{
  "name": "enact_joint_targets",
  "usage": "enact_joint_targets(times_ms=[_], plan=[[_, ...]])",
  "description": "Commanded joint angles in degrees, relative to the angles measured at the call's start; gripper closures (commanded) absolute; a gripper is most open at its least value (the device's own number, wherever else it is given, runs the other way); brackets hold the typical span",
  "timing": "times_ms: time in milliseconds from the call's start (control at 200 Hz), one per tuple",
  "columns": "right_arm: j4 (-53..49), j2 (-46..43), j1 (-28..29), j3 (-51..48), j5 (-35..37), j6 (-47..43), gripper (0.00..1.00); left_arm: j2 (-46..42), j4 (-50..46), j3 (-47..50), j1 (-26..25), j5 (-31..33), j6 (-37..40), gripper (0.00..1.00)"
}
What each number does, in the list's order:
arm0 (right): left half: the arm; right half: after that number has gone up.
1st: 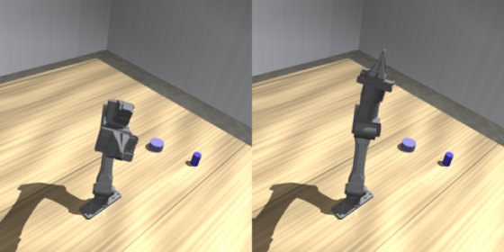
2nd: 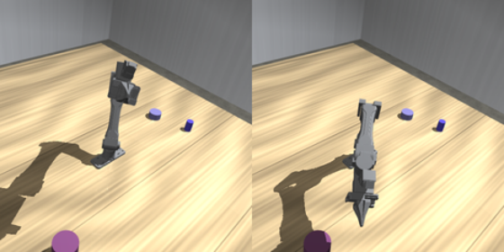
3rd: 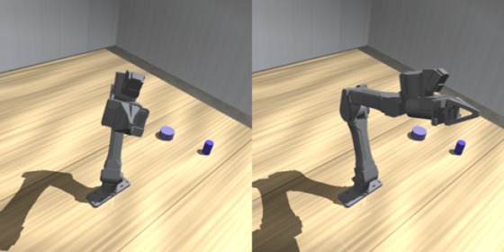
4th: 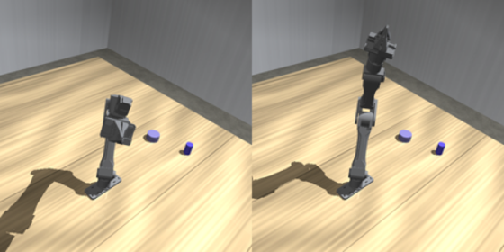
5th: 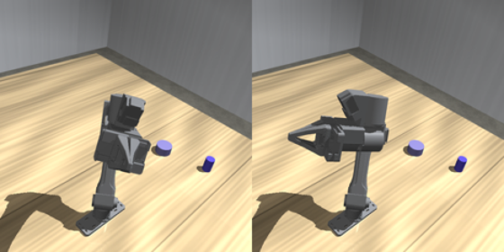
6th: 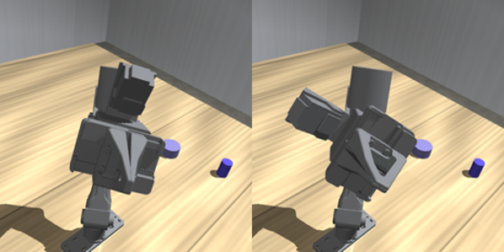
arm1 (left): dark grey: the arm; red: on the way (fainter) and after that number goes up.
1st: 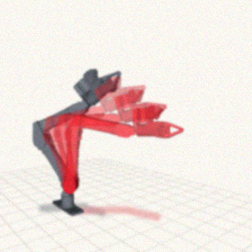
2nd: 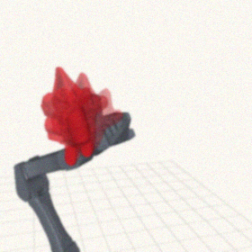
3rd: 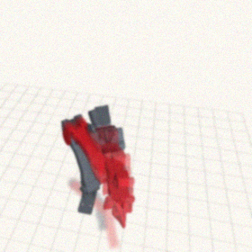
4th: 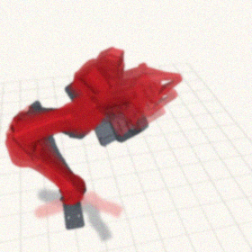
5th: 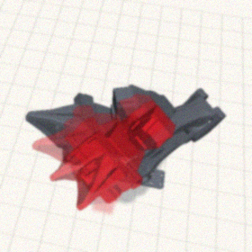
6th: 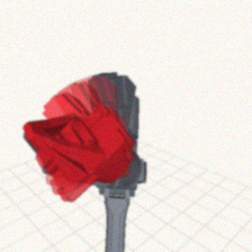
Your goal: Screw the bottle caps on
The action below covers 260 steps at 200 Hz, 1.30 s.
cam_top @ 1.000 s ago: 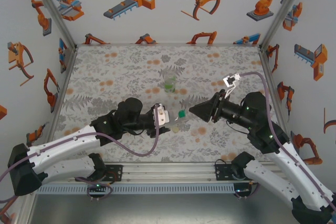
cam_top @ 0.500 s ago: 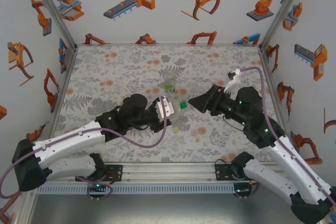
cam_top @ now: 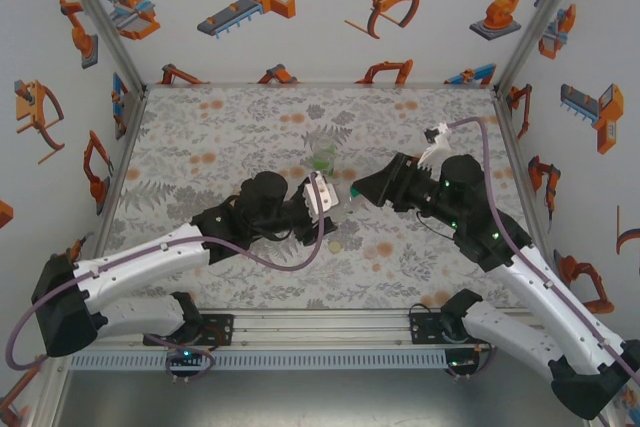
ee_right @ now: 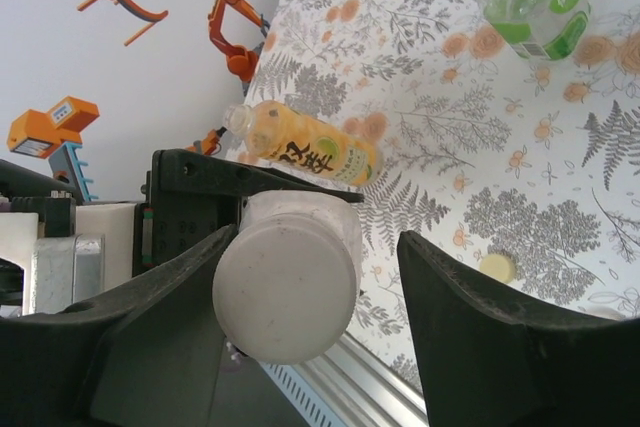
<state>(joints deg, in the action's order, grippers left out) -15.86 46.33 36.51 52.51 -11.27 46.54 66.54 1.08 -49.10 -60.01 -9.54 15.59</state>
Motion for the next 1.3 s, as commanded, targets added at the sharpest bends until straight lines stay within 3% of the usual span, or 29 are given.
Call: enact_joint_targets(times_ms=[0,125,185,426,461,761,986,1297], plan=[[1.7,-0.5,0.0,-0.9,0.3,0.1,0.43,0.5,3.6,-2.9,-0.1,-1.7,-1.9,1.00],[1.7,-0.5,0.0,-0.9,0.1,0.1,0.48,1.0,3.8,-3.3,-0.1,-2.1,-2.0,1.00],[1.7,-0.6,0.0,-1.0,0.2,0.0,0.51,1.2,4.0,-3.3,-0.1,-1.7,-2.2,0.94],[0.1,-0.9,0.0,-0.8,2.5,-3.8,0.64,1.2,3.5,-3.7,-0.1,-0.3,-2.4,0.41],[-0.4,-1.0,0.0,-0.7,3.1,-5.0,0.66,1.1,3.1,-3.8,-0.1,0.0,-2.5,0.38],[-6.2,0.4,-0.1,1.4,12.8,-20.2,0.72,-2.6,0.6,-3.5,-0.1,2.2,-2.9,0.26],[-6.9,5.9,-1.6,3.1,21.3,-32.1,0.76,-6.2,-1.9,-2.6,-0.1,4.1,-3.5,0.25],[0.6,21.5,-9.4,7.4,20.4,-41.5,0.79,-14.5,-9.6,-1.8,0.1,14.8,-5.9,0.25]])
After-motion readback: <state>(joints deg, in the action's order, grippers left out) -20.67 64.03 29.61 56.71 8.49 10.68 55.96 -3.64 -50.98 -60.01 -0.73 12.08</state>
